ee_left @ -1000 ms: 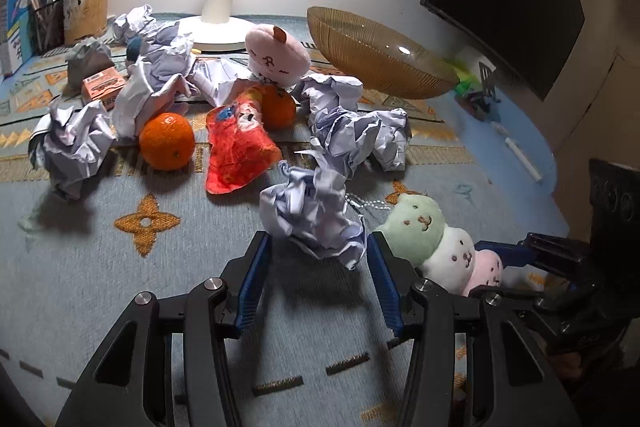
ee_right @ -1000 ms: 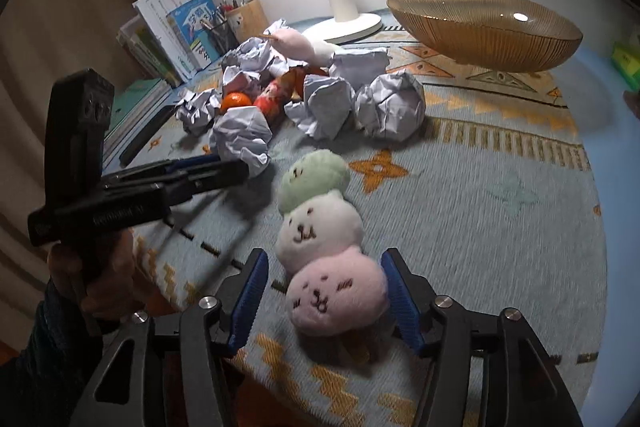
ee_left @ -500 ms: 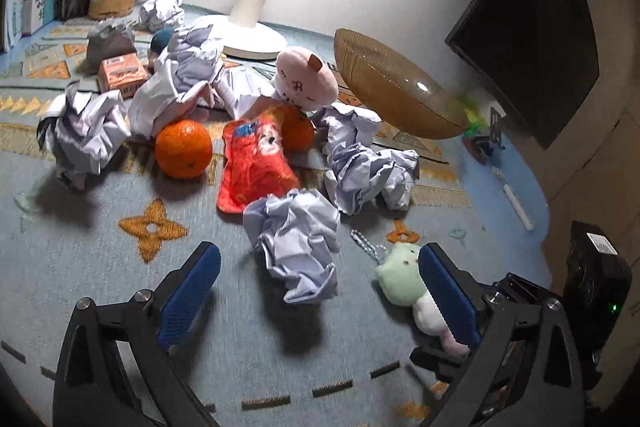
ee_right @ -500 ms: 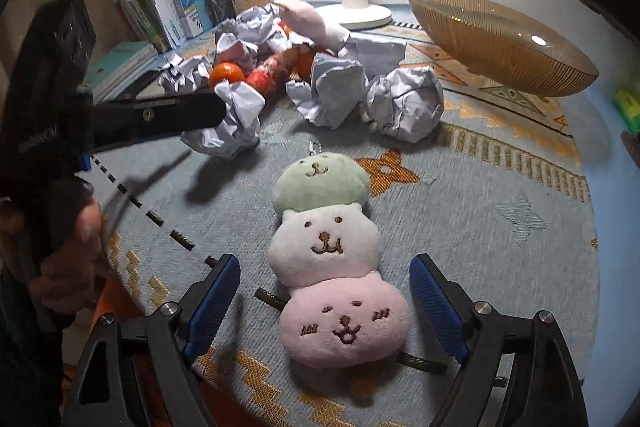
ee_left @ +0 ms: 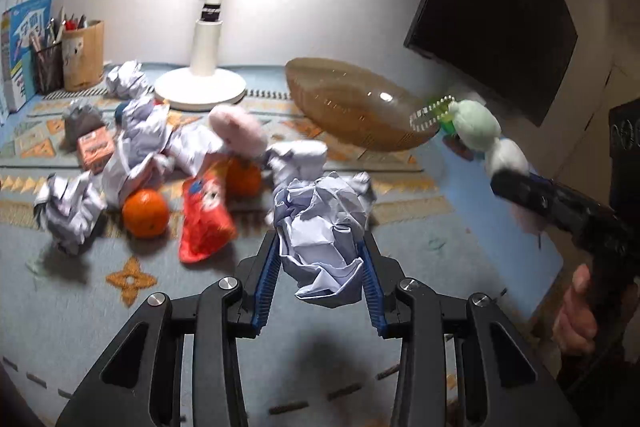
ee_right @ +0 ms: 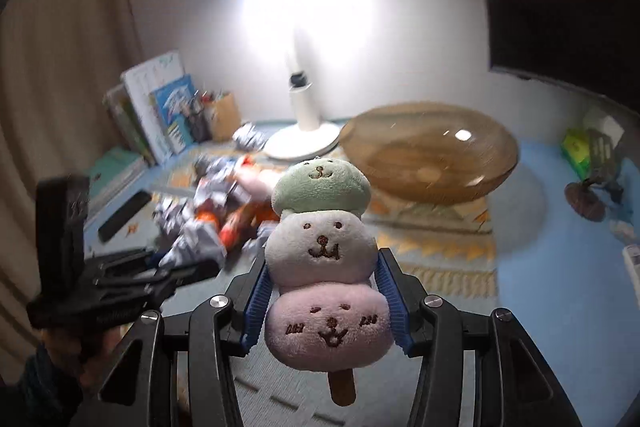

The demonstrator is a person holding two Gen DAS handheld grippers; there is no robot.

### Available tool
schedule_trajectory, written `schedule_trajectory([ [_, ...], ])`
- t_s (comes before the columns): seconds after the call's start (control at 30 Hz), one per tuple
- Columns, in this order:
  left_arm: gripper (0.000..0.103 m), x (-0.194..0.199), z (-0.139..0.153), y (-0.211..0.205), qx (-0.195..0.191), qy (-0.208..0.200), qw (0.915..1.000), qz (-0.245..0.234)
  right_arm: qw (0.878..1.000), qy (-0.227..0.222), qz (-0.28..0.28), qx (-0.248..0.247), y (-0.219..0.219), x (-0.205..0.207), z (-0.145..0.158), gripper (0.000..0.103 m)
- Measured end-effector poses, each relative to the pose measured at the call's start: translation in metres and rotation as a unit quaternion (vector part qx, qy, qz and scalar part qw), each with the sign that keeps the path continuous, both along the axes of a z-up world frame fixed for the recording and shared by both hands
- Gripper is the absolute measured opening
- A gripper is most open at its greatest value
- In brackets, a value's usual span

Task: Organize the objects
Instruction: 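Carry the plush toy and paper ball to the amber bowl and release both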

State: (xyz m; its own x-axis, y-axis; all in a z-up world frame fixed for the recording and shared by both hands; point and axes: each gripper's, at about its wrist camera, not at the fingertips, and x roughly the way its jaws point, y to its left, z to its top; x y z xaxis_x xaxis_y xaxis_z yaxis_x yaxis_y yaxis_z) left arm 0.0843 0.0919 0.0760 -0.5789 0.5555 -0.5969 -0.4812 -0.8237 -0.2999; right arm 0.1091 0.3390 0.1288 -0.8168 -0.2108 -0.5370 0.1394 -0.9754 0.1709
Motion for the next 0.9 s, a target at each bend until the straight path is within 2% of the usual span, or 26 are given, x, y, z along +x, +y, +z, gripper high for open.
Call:
schedule_trajectory([
  [0.07,0.035,-0.02,0.018,0.023,0.01,0.008,0.9998,-0.016,0.999,0.013,-0.035,-0.031,0.021,-0.023,0.018,0.051],
  [0.17,0.037,-0.057,0.045,0.064,-0.005,0.036,0.9992,-0.018,0.995,0.009,-0.072,-0.075,0.046,-0.062,0.034,0.051],
  [0.27,0.038,-0.099,0.063,0.097,0.012,0.041,0.9988,-0.025,0.993,0.001,-0.1,-0.057,0.049,-0.098,0.044,0.052],
  [0.33,0.049,-0.124,0.068,0.115,0.02,0.045,0.9984,-0.029,0.994,0.008,-0.101,-0.036,0.046,-0.122,0.043,0.058],
  [0.37,0.054,-0.137,0.067,0.121,0.012,0.046,0.9986,-0.023,0.994,0.017,-0.112,-0.01,0.045,-0.132,0.04,0.07],
  [0.4,0.076,-0.147,0.064,0.127,-0.004,0.038,0.9992,-0.012,0.991,0.026,-0.133,0.022,0.045,-0.138,0.036,0.085],
  [0.43,0.08,-0.154,0.06,0.127,-0.01,0.036,0.9993,-0.005,0.986,0.037,-0.151,0.05,0.043,-0.141,0.032,0.089],
  [0.53,0.08,-0.148,0.049,0.105,-0.008,0.031,0.9995,0.001,0.979,0.07,-0.159,0.103,0.033,-0.14,0.019,0.091],
  [0.6,0.081,-0.13,0.05,0.079,0.006,0.036,0.9993,0.003,0.975,0.089,-0.16,0.126,0.022,-0.143,0.012,0.099],
  [0.63,0.083,-0.119,0.051,0.065,0.009,0.04,0.9991,0.007,0.972,0.102,-0.159,0.139,0.016,-0.148,0.008,0.099],
  [0.67,0.086,-0.106,0.052,0.049,0.011,0.046,0.9987,0.017,0.967,0.115,-0.163,0.16,0.01,-0.155,0.003,0.1],
  [0.73,0.103,-0.081,0.052,0.014,0.013,0.062,0.9972,0.04,0.947,0.137,-0.185,0.222,-0.002,-0.171,-0.009,0.1],
  [0.8,0.103,-0.056,0.044,-0.022,0.022,0.062,0.9957,0.066,0.936,0.128,-0.184,0.271,-0.011,-0.192,-0.026,0.099],
  [0.9,0.103,-0.03,0.024,-0.068,0.014,0.032,0.9931,0.112,0.927,0.113,-0.19,0.303,-0.008,-0.216,-0.042,0.099],
])
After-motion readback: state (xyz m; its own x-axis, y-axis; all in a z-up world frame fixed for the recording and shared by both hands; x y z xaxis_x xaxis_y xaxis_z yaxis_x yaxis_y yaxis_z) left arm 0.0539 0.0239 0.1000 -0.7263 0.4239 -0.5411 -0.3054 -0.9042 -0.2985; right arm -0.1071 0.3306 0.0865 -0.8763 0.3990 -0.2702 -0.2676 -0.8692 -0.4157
